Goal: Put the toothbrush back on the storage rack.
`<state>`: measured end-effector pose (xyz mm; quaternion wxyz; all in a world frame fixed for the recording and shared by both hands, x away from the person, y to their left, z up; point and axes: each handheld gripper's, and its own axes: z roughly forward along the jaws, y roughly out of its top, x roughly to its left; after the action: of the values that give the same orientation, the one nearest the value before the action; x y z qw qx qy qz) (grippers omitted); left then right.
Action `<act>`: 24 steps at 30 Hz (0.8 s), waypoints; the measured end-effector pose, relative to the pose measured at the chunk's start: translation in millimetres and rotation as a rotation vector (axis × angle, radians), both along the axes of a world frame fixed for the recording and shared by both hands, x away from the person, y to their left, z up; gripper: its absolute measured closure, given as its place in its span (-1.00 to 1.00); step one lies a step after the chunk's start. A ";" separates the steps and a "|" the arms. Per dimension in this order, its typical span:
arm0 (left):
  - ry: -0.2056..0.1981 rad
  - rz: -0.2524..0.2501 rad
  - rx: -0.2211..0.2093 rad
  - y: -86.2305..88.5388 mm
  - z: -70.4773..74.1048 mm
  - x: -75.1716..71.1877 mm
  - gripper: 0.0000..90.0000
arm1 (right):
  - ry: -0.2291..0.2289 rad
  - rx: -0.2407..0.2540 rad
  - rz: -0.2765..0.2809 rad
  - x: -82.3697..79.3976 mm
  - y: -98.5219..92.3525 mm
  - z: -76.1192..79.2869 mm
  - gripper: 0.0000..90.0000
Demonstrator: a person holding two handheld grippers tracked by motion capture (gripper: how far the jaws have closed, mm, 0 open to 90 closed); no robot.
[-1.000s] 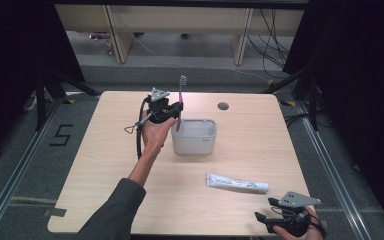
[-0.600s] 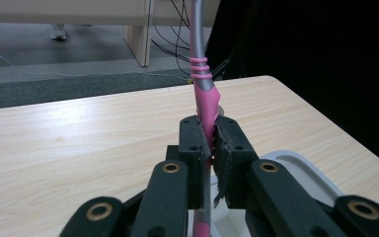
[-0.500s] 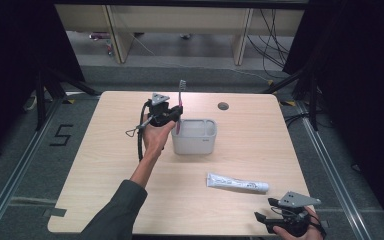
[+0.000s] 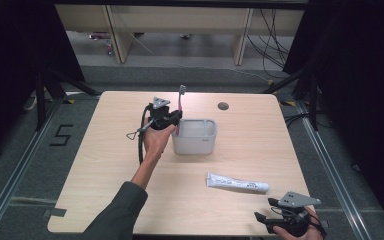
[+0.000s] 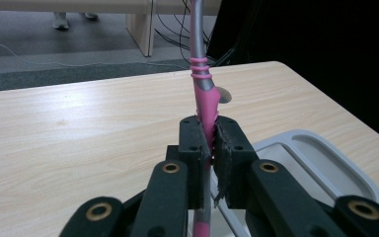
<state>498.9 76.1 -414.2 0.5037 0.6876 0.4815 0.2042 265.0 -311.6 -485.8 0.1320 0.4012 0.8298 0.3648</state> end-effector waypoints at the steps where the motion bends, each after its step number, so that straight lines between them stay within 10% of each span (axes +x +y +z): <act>1: 0.005 -0.003 0.007 -0.7 -0.5 -0.2 0.82 | -0.001 0.000 0.000 -0.1 0.1 0.1 -0.37; 24: 0.014 0.013 0.031 7.0 -12.0 -1.9 0.82 | -0.002 -0.002 -0.001 -0.1 0.4 -0.2 -0.37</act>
<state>497.0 83.1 -426.2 0.4882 0.6935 0.4863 0.2105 265.0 -311.2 -485.9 0.1335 0.4014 0.8296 0.3644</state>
